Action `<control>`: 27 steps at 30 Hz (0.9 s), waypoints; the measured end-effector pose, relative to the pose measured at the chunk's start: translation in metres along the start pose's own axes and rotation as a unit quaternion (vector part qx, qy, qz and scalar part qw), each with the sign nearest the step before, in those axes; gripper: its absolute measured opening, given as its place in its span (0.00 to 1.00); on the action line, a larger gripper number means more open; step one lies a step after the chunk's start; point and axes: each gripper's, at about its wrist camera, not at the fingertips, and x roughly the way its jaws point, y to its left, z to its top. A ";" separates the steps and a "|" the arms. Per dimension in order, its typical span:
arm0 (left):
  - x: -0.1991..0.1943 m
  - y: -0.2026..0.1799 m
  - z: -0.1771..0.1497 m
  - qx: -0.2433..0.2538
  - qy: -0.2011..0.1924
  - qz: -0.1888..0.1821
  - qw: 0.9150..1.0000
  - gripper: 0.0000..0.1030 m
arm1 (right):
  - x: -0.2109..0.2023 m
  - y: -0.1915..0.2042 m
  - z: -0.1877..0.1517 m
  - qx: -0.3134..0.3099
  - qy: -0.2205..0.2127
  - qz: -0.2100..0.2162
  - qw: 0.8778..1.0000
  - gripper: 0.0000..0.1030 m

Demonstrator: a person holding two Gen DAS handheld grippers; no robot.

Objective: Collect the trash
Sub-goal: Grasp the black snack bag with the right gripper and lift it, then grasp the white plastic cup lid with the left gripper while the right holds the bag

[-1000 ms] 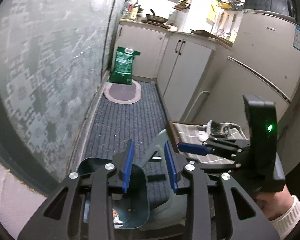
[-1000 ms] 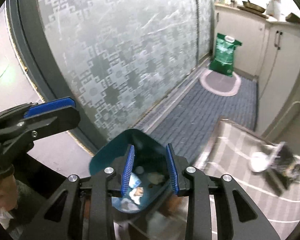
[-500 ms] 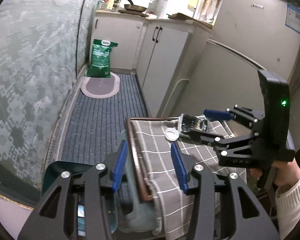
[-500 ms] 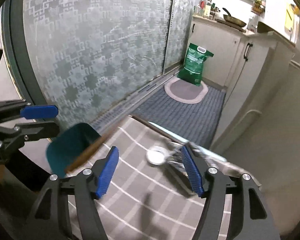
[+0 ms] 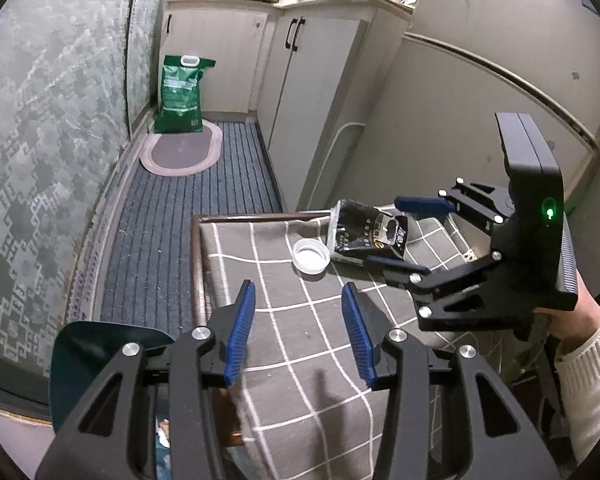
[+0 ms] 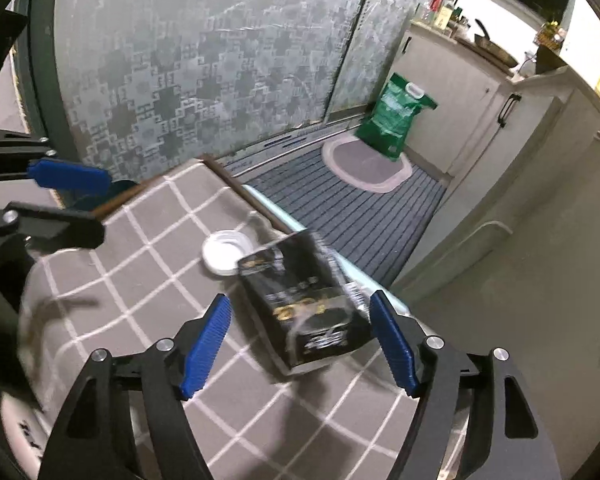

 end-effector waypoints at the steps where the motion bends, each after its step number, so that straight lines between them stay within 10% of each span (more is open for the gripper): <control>1: 0.003 -0.001 0.000 0.000 0.003 0.000 1.000 0.46 | 0.002 -0.002 -0.001 0.001 0.001 0.003 1.000 0.71; 27: 0.053 -0.023 0.000 0.026 0.051 0.018 0.998 0.45 | 0.004 -0.021 -0.027 0.146 0.034 0.085 0.985 0.48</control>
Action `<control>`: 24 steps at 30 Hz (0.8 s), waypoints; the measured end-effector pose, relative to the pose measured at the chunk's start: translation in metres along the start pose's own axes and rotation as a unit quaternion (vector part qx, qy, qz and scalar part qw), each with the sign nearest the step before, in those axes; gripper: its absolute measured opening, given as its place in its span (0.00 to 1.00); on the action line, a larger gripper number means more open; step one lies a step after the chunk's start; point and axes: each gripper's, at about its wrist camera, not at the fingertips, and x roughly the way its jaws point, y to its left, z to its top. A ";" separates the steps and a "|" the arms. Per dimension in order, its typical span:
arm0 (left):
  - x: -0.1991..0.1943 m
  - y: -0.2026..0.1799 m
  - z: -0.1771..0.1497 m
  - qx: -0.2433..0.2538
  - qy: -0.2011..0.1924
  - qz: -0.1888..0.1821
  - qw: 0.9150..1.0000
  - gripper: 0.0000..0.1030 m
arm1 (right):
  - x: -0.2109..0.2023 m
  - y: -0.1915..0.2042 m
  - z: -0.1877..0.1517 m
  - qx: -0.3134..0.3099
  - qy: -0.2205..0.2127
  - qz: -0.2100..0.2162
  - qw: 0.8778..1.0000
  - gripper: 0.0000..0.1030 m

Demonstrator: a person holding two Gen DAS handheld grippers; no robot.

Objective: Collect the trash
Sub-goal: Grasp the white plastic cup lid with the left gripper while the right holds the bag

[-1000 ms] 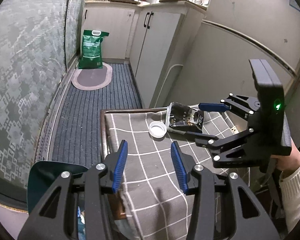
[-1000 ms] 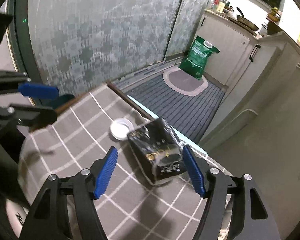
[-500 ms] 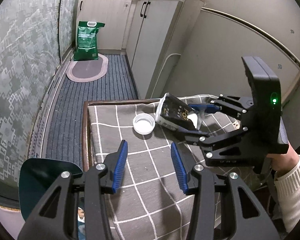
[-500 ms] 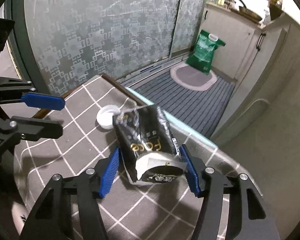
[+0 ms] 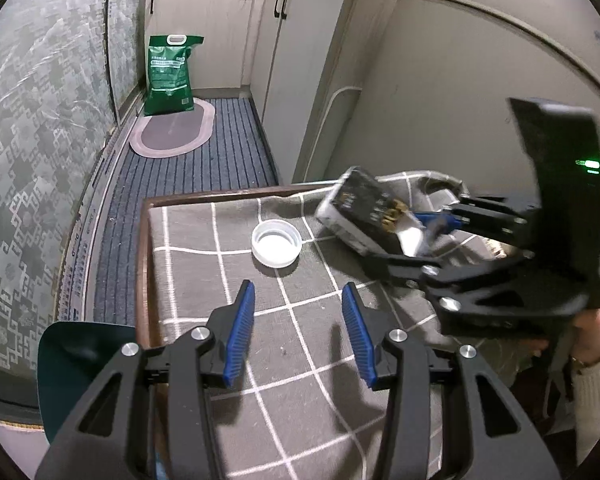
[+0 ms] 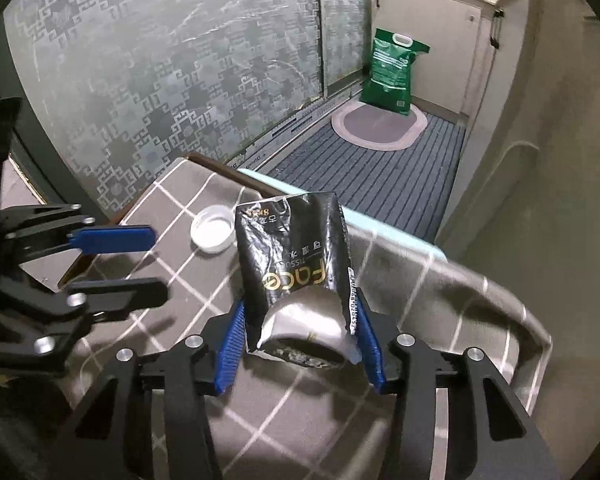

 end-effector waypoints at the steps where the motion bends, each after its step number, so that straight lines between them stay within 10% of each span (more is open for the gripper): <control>1: 0.003 -0.002 0.001 0.004 0.001 0.005 1.000 0.45 | -0.002 -0.001 -0.003 0.006 0.000 0.000 1.000 0.48; 14: 0.028 -0.016 0.018 0.033 0.018 0.105 0.994 0.45 | -0.051 -0.011 -0.049 0.083 -0.040 0.018 0.996 0.47; 24: 0.033 -0.013 0.027 0.032 0.014 0.113 0.993 0.36 | -0.068 -0.012 -0.056 0.086 -0.061 0.027 0.994 0.47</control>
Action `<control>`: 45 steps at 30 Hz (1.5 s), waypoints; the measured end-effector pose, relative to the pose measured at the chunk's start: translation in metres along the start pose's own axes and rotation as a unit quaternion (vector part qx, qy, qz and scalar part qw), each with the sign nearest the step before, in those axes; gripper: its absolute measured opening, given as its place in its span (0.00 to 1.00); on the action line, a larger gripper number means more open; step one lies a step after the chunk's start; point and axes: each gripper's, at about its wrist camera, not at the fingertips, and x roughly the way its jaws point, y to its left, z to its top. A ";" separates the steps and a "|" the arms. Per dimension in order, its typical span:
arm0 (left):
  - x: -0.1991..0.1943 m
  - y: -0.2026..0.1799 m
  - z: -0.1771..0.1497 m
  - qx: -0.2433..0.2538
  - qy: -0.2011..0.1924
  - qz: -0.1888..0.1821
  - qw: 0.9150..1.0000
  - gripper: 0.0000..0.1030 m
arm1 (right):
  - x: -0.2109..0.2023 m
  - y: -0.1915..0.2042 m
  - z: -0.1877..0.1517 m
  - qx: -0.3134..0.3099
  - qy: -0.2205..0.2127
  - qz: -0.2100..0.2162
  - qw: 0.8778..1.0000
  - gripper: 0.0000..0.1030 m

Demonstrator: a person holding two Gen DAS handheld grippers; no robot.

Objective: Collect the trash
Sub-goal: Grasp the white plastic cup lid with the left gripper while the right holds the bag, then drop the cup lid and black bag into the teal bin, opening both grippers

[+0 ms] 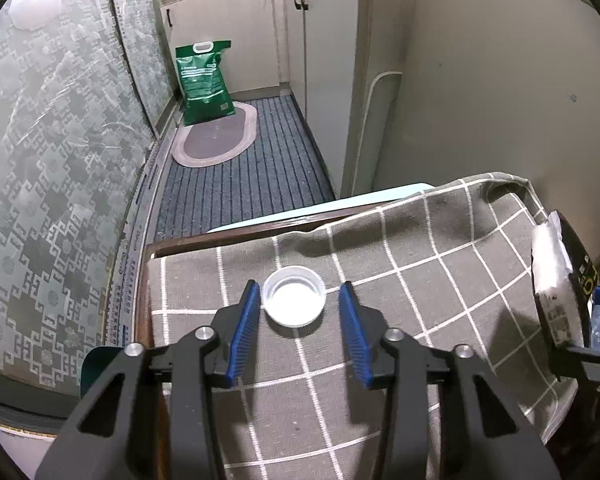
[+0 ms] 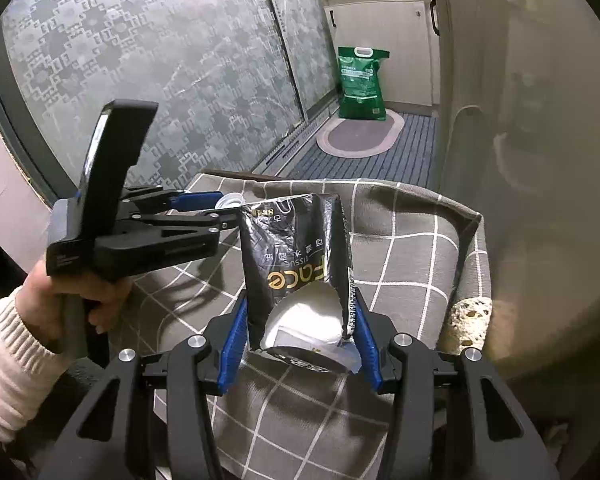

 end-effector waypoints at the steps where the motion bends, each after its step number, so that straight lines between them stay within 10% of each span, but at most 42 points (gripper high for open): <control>1: 0.000 -0.001 0.000 0.003 -0.001 -0.003 1.000 0.31 | 0.000 -0.001 0.001 0.000 0.000 0.001 1.000 0.47; 23: -0.061 0.035 -0.030 -0.038 -0.038 -0.066 0.996 0.31 | -0.008 0.030 0.005 0.014 -0.017 -0.006 1.000 0.47; 45: -0.067 0.157 -0.105 -0.085 -0.002 -0.020 0.996 0.31 | 0.047 0.146 0.045 -0.049 0.005 0.028 0.998 0.47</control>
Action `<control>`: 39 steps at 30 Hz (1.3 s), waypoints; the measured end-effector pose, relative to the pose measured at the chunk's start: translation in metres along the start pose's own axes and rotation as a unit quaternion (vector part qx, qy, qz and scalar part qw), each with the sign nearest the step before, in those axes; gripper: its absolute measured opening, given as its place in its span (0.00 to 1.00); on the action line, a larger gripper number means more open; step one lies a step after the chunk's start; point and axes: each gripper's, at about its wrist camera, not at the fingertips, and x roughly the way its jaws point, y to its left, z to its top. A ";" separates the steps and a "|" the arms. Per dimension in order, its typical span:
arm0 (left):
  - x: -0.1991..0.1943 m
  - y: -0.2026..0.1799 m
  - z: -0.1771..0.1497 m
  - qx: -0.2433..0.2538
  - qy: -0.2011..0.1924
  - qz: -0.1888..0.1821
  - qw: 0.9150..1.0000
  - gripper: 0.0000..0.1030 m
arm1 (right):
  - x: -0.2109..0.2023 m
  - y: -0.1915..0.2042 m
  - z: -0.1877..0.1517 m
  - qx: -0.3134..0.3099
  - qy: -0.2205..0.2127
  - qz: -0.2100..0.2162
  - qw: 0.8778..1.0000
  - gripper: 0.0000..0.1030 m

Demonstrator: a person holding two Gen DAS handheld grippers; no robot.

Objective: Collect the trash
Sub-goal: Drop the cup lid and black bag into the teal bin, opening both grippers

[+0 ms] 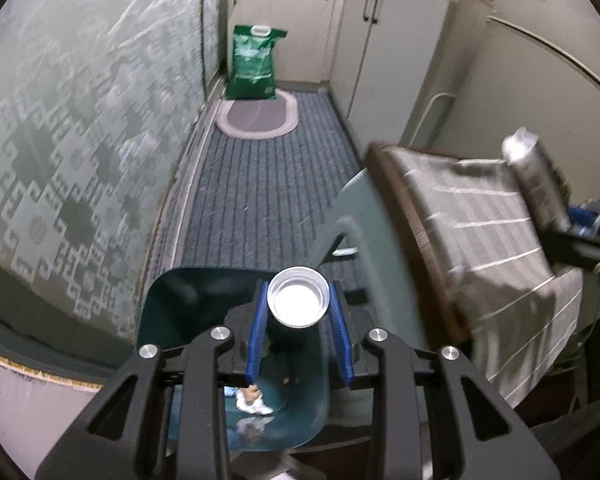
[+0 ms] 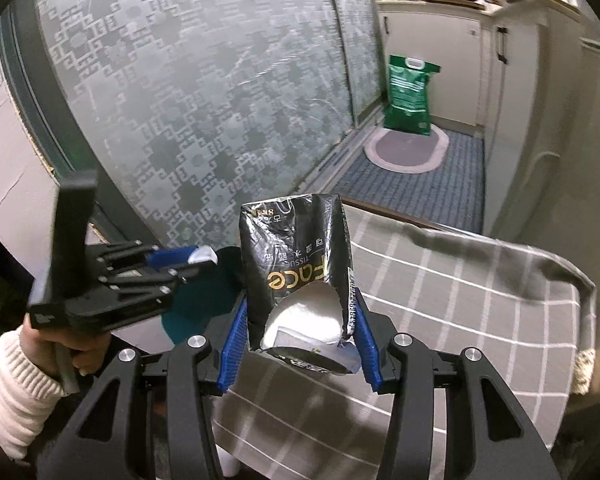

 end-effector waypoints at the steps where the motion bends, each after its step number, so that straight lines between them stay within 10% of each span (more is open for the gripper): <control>1: 0.003 0.006 -0.004 -0.003 0.006 0.002 1.000 0.31 | 0.003 0.005 0.002 -0.003 0.000 0.003 1.000 0.47; 16: 0.032 0.042 -0.034 -0.008 0.059 0.003 0.998 0.39 | 0.044 0.056 0.020 -0.032 0.023 0.019 0.999 0.47; 39: -0.061 0.093 -0.032 -0.055 -0.029 0.005 0.998 0.25 | 0.125 0.115 0.009 -0.072 0.108 0.015 0.991 0.47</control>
